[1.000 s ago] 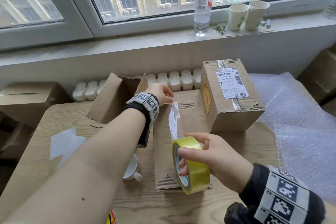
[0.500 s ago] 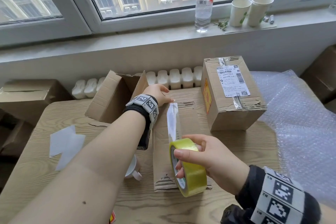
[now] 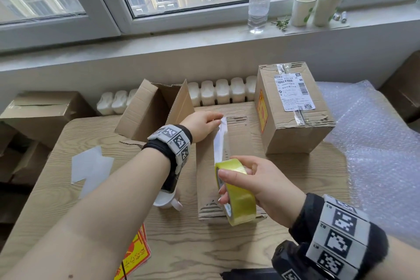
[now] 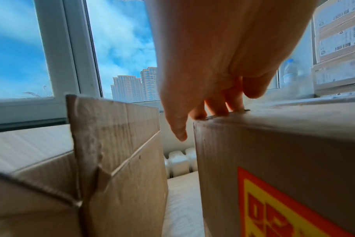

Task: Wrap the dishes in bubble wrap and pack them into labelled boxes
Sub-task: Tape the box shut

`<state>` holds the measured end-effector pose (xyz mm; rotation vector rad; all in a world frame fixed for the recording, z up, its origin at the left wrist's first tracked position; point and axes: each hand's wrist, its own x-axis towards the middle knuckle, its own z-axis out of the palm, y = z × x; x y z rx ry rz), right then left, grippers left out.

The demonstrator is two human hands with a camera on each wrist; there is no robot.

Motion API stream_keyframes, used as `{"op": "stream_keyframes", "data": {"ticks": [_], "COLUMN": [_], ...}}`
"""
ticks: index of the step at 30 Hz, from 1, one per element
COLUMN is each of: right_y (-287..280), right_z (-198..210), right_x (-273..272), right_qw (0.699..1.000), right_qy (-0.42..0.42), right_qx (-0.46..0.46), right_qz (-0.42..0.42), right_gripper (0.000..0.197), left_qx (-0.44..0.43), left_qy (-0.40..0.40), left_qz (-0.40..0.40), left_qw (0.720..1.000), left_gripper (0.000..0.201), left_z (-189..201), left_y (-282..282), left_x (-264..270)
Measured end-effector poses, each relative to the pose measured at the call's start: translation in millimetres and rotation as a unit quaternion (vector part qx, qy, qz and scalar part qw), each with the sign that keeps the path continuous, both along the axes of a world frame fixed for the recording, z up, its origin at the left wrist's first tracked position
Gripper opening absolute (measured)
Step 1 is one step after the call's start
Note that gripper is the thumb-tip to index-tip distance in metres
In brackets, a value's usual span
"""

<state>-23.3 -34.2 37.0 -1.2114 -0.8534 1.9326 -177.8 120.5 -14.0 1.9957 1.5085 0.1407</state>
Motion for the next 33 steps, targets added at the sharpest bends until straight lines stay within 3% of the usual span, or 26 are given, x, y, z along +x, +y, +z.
{"op": "stream_keyframes", "data": {"ticks": [4,8,17,23,28,33], "right_y": [-8.5,-12.3,-40.8,-56.6,-77.3,-104.2], "right_z": [2.6,7.0,9.5,6.6,-2.2,-23.2], "right_x": [0.6,4.3,1.1,-0.4,-6.1,-5.2], "right_qw": [1.0,0.998,0.994,0.991,0.992,0.989], "right_qy": [0.0,-0.031,-0.061,-0.076,-0.097,-0.083], "right_qx": [-0.002,0.008,-0.01,-0.026,-0.037,-0.116], "right_qz": [-0.01,-0.053,-0.086,-0.111,-0.066,-0.039], "right_gripper": [0.044,0.062,0.039,0.043,0.045,0.042], "left_qx": [0.046,0.042,0.029,0.04,0.031,0.025], "left_qy": [0.033,0.052,0.088,0.117,0.141,0.142], "left_qz": [-0.03,-0.022,-0.027,-0.025,-0.033,-0.035], "left_qw": [0.998,0.998,0.995,0.992,0.989,0.989], "left_gripper": [0.041,0.044,0.045,0.048,0.048,0.048], "left_z": [-6.3,-12.5,-5.6,-6.4,-3.2,-2.2], "left_y": [-12.2,-15.8,-18.6,-26.0,-25.0,-25.8], "left_x": [2.2,3.4,8.4,11.6,14.3,14.8]}}
